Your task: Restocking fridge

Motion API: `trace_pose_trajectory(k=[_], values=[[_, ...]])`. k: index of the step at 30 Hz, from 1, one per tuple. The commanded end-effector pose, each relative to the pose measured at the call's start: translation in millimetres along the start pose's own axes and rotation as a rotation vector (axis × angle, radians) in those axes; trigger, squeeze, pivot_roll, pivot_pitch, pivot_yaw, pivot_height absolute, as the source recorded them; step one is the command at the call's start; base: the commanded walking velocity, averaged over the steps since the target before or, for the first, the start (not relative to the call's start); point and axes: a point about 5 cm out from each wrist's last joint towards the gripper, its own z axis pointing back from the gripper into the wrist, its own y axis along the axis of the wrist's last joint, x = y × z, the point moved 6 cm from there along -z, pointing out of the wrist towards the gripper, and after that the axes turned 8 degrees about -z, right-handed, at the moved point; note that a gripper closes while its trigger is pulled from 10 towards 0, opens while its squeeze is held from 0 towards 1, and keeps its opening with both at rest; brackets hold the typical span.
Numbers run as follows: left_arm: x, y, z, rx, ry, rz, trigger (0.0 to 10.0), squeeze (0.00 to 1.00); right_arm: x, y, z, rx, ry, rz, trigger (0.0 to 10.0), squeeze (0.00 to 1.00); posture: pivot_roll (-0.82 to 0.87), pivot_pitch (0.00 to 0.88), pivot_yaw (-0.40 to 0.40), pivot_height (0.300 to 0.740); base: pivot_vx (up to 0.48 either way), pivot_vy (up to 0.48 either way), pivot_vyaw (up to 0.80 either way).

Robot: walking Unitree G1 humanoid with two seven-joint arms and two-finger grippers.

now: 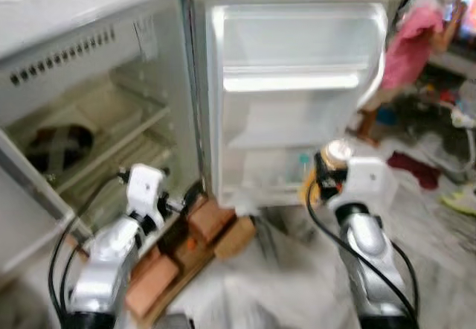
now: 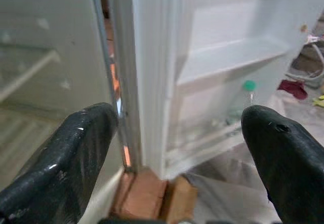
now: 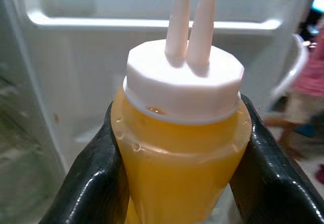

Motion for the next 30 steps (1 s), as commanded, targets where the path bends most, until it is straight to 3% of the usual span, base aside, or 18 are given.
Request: trace_pose_trajectory(k=[1,11,25,30], values=[[9.0,3.2,-3.3,0.010,-0.025,-0.003,10.0,0.00,13.3,5.8,2.0,0.014,-0.034,0.015,10.0,0.00,-0.04,0.040,-0.039,0.740,0.375,0.000,0.00],[13.1,5.3,-1.9,0.026,-0.028,0.006,10.0,0.00,10.4,4.3,-1.7,0.001,-0.015,0.021,10.0,0.00,-0.03,0.041,-0.058,0.740,0.170,0.000,0.00],[12.6,6.6,-3.7,0.030,-0.029,0.001,10.0,0.00,8.1,5.1,-2.5,0.002,-0.005,0.025,10.0,0.00,-0.04,0.046,-0.059,0.740,0.469,0.000,0.00],[10.8,5.9,-1.6,0.029,-0.015,0.009,10.0,0.00,7.0,4.2,-2.8,-0.002,-0.004,0.020,10.0,0.00,-0.03,0.049,-0.062,0.740,0.000,0.000,0.00]])
